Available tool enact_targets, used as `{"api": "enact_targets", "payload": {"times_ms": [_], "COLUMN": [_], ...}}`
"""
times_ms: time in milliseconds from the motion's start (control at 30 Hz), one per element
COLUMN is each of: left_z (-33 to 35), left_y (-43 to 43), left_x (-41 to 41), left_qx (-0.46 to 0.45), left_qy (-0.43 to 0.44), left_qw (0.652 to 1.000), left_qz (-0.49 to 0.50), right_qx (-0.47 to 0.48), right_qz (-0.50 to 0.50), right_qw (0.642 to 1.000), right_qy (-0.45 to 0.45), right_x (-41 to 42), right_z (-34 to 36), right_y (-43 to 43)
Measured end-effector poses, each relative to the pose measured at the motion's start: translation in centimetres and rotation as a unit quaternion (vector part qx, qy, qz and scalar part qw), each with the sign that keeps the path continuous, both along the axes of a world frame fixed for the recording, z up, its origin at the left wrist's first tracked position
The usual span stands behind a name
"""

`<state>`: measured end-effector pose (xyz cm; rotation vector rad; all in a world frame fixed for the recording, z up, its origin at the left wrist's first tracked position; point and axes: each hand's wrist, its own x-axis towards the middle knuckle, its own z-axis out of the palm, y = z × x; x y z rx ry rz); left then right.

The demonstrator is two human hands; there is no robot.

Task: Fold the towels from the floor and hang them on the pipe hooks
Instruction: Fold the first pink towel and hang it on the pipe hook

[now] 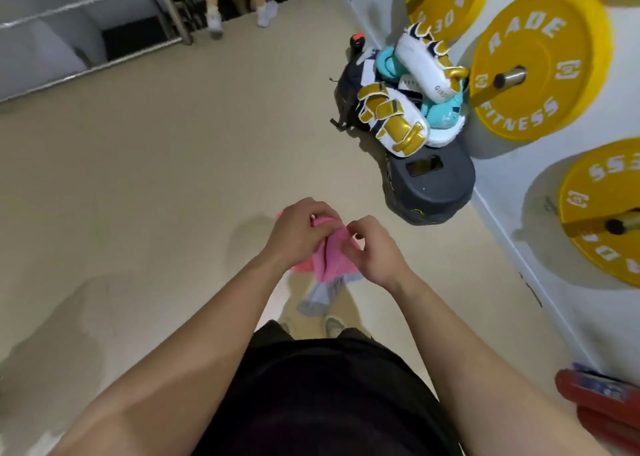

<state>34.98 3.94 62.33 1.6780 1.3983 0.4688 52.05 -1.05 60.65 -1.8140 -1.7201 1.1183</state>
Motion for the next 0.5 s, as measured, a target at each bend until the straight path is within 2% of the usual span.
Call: {"api": "enact_targets", "payload": {"times_ms": [133,267,333,500], "left_z": [0.6,-0.3,-1.1,-2.5], "left_y": [2.4,3.9,4.3,4.3], "left_x": [1.1,-0.1,-1.1,-3.4], "left_qx": [0.04,0.068,0.081,0.031], "left_qy": [0.045,0.12,0.129,0.115], "left_qw": [0.992,0.963,0.951,0.948], "left_qz": [-0.111,-0.23,-0.271,-0.294], "right_qx": [-0.008,-0.018,-0.011,0.013], "right_qz": [-0.119,-0.163,-0.187,-0.265], "right_qw": [0.993,0.986,0.982,0.963], "right_qy": [0.013,-0.015,-0.014,-0.047], "right_x": [2.1,2.5,1.8,1.3], "right_z": [1.3,2.9,3.7,4.9], "right_y": [-1.2,-2.8,-3.6,-6.2]}}
